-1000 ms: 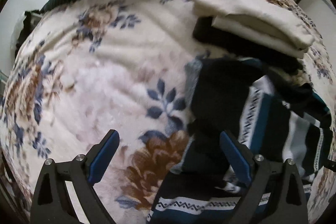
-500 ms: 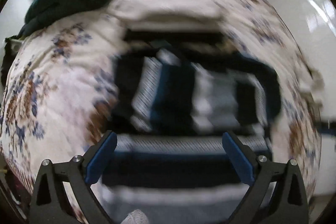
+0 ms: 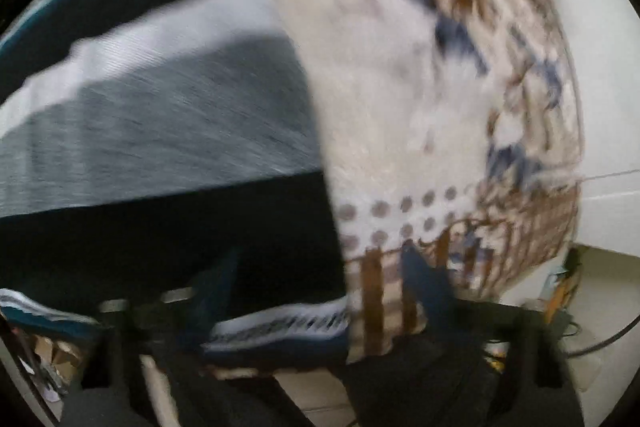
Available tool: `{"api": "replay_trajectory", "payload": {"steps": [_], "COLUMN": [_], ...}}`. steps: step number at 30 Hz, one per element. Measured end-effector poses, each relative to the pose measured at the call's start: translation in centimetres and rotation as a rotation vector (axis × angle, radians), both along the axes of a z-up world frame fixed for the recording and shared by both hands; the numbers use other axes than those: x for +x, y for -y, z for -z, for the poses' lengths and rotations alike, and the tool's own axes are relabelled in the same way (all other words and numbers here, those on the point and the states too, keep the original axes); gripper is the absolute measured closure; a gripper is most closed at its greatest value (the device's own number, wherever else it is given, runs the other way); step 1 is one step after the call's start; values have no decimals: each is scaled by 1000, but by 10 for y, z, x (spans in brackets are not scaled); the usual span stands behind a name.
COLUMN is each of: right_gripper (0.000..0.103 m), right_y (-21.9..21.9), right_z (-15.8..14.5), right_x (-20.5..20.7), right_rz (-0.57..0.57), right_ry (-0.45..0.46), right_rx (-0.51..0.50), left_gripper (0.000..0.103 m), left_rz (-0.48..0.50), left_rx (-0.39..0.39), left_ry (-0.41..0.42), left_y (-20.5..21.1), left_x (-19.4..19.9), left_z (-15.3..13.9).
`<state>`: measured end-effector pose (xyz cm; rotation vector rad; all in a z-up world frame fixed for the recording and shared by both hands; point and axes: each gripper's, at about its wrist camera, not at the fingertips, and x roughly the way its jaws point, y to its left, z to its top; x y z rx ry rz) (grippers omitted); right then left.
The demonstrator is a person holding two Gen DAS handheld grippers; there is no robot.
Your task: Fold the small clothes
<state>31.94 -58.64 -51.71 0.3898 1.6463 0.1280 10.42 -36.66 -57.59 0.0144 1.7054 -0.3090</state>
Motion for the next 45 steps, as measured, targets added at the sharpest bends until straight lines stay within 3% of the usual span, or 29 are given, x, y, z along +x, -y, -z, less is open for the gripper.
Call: {"api": "replay_trajectory", "payload": {"steps": [1,2,4,10,13,15,17,18,26,29,36,40,45], "right_gripper": [0,0,0,11,31,60,84,91,95,95,95,96,96], "right_y": [2,2,0,-27,-47,-63,-76,-80,-125,-164,-289,-376,-487], "right_z": [6,12,29,82,105,114,113,109,23,-19,-91,-96,-72], "right_x": [7,16,43,131,160,169,175,176,189,196,214,228,240], "right_rz": [10,19,34,71,83,79,62,58,-50,-129,-276,-336,-393], "right_ry": [7,15,26,6,-35,-53,-54,-46,40,65,139,142,125], "right_rx": [21,45,114,287,326,351,336,330,244,194,169,115,15], "left_gripper": [77,86,96,98,98,98,98,98,99,99,99,99,99], "left_rz": [10,13,-35,-118,-167,-229,-292,-322,-561,-656,-817,-907,-969], "left_rx": [29,70,77,25,11,1,0,0,-28,-57,-106,-119,-142], "left_ry": [-2,13,62,136,169,185,211,225,299,302,278,276,259], "left_y": [5,8,3,-17,-30,-46,-66,-77,-181,-228,-309,-365,-424], "left_x": [-1,-1,3,4,5,7,10,10,-12,-24,-49,-60,-65], "left_z": [8,16,16,-14,-34,-52,-72,-80,-135,-148,-142,-127,-105]}}
